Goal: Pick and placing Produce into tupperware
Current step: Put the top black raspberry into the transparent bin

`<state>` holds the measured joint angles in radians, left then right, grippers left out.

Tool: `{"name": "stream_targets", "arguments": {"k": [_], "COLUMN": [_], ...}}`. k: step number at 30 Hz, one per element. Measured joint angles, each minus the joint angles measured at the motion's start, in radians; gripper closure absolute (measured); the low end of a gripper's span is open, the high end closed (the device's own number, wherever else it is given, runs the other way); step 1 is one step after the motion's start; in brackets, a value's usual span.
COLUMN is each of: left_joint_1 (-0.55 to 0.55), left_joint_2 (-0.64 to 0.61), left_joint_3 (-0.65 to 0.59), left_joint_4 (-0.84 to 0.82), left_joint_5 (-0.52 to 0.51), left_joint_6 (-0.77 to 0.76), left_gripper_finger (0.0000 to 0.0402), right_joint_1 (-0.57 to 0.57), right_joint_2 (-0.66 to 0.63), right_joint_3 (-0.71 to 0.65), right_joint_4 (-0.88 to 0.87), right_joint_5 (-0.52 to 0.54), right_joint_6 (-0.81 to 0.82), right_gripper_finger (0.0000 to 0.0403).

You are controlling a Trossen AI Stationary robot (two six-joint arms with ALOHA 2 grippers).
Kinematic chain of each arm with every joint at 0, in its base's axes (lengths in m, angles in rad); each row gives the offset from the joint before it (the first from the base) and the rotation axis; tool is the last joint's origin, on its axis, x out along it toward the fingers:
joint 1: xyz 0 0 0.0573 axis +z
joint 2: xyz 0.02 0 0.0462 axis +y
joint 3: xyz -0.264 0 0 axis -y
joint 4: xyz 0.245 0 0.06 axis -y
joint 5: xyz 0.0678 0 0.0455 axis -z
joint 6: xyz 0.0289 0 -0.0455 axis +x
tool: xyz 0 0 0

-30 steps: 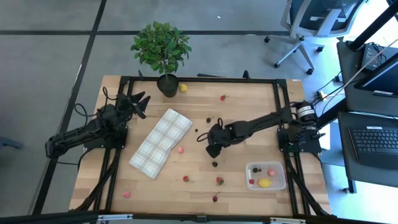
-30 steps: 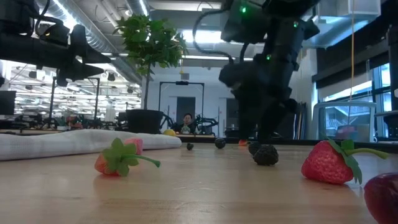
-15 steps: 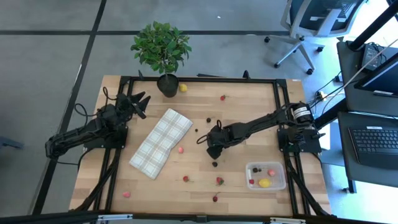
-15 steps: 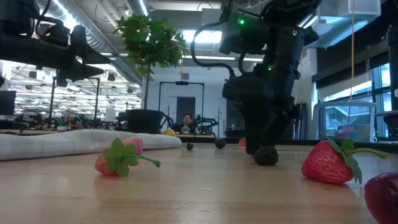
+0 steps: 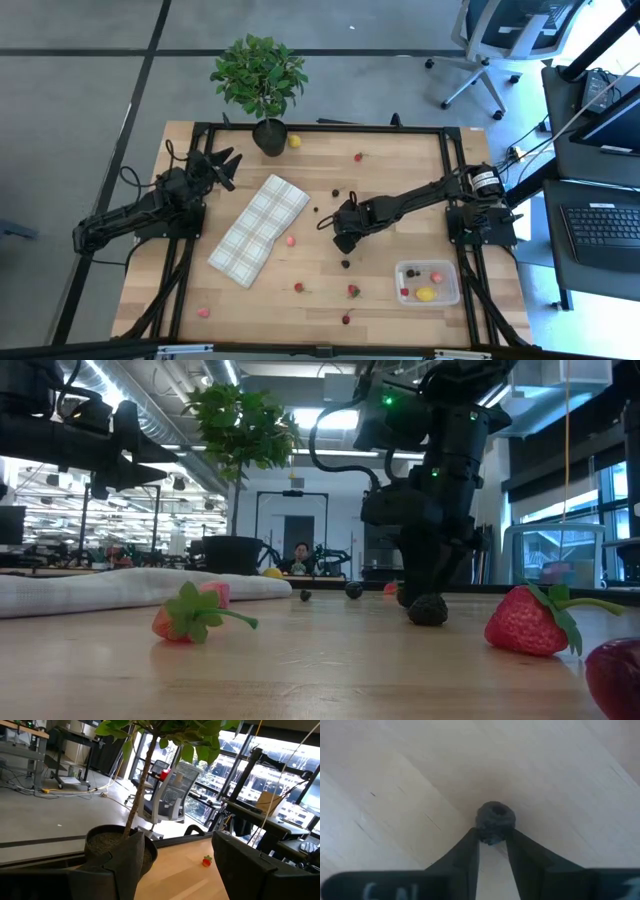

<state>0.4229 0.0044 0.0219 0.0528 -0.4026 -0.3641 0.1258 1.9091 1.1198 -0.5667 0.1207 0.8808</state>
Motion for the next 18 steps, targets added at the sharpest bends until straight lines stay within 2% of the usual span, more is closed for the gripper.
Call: {"name": "stream_targets", "arguments": {"k": [14,18], "left_joint_1": [0.000,0.000], "left_joint_2": [0.000,0.000], "left_joint_3": [0.000,0.000], "left_joint_4": [0.000,0.000], "left_joint_5": [0.000,0.000], "left_joint_6": [0.000,0.000], "left_gripper_finger": [0.0176,0.0176], "right_joint_1": [0.000,-0.001], "right_joint_2": [0.000,0.001], "right_joint_3": [0.000,0.000], "right_joint_4": [0.005,0.004], "right_joint_5": [-0.010,-0.011], "right_joint_6": [0.000,-0.001], "right_gripper_finger": [0.0395,0.0394]}}
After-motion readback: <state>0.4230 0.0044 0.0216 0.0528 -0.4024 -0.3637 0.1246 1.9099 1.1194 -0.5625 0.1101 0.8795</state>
